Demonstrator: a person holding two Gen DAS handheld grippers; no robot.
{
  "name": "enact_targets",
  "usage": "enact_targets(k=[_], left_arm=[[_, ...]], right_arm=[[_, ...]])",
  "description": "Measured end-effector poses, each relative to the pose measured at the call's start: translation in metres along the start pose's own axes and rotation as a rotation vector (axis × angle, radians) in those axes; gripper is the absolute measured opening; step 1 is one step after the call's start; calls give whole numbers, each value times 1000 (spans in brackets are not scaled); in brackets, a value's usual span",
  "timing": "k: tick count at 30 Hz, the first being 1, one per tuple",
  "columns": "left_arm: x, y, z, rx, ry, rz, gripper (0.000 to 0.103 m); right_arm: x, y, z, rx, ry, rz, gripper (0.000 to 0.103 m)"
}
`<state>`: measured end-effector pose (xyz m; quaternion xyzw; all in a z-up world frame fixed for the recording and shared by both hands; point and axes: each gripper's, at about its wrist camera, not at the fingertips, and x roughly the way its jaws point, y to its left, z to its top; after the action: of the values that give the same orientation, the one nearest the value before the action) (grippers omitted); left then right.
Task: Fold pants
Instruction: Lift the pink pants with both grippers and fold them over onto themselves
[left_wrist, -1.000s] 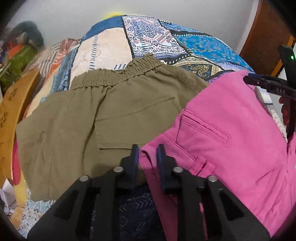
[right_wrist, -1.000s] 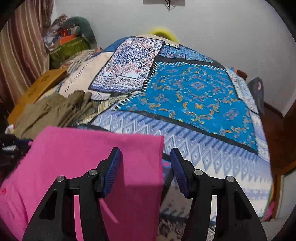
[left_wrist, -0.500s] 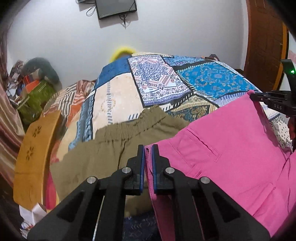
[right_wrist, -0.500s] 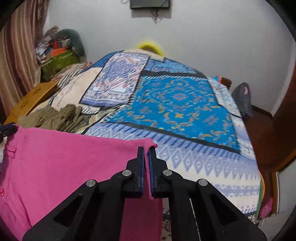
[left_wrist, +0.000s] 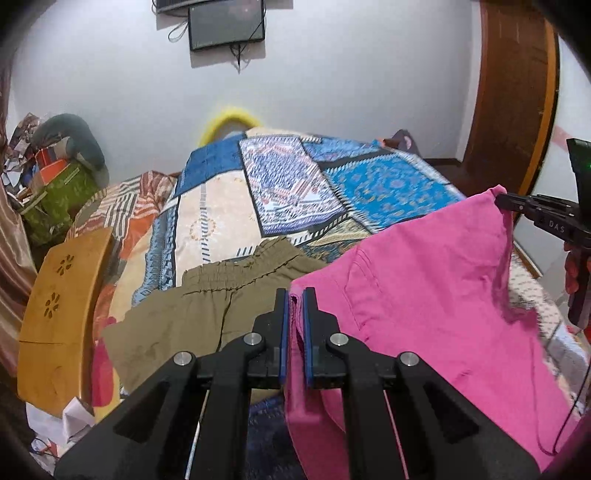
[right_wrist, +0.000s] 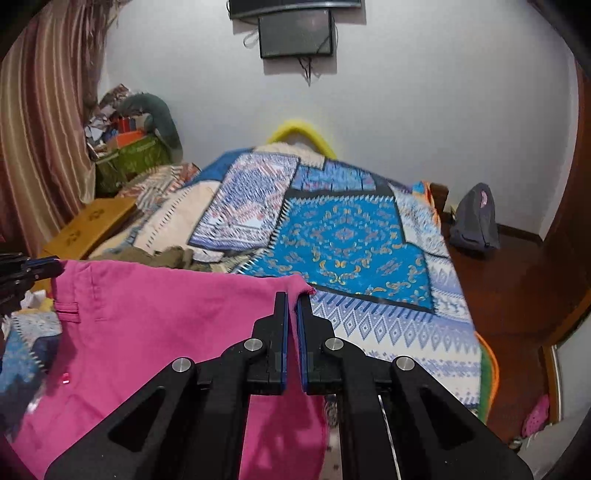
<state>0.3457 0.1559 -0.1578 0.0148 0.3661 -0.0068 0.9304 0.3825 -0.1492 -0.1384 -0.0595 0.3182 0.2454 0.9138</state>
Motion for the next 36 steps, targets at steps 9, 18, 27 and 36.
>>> enact_targets(k=[9, 18, 27, 36], left_arm=[[-95, -18, -9, 17, -62, -32, 6], [-162, -37, -46, 37, -63, -58, 6], [-206, -51, -109, 49, -44, -76, 6], [-200, -64, -175, 50, 69, -119, 6]], right_arm=[[-91, 14, -8, 32, -67, 16, 4], [-164, 27, -37, 44, -81, 19, 4], [-207, 43, -94, 102, -79, 50, 4], [-203, 53, -162, 115, 45, 39, 4]])
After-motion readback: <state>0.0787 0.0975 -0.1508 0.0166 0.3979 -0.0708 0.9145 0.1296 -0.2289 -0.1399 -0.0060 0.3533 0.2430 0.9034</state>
